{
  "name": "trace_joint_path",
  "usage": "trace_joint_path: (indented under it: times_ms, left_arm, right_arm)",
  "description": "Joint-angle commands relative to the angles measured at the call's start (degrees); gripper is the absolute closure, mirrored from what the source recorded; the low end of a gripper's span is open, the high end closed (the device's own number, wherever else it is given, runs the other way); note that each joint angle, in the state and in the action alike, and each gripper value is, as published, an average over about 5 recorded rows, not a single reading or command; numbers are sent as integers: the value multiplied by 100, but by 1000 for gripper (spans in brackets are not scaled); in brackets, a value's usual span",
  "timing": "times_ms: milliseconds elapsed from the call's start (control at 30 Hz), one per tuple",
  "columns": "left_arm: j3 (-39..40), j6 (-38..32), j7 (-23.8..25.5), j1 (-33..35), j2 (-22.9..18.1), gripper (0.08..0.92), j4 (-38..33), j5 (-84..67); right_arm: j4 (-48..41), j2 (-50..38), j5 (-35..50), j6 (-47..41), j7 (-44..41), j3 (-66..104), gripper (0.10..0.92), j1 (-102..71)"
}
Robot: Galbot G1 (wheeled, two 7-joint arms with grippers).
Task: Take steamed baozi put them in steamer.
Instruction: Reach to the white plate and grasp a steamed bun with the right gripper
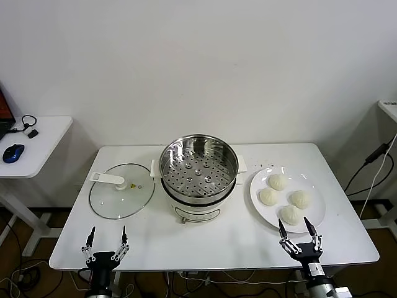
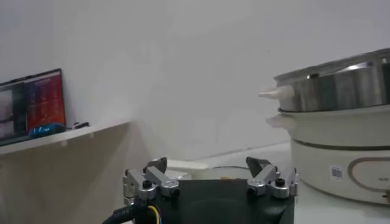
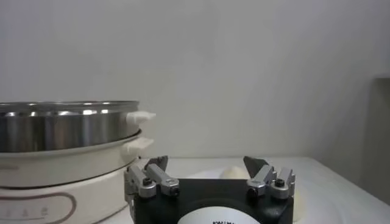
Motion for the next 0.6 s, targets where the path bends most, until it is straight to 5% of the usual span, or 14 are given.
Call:
trace_joint_path:
  times_ms: [33,600]
  left_arm:
    - [7,-40,-12,-17,-280,177,49,59]
    - [71,-92,-19,-35,-280,177,94,54]
  right_arm:
    - [-61,-419,199,-983,276,351,203,517]
    - [-961,-2512,386,-3643,29,-494,203,3266]
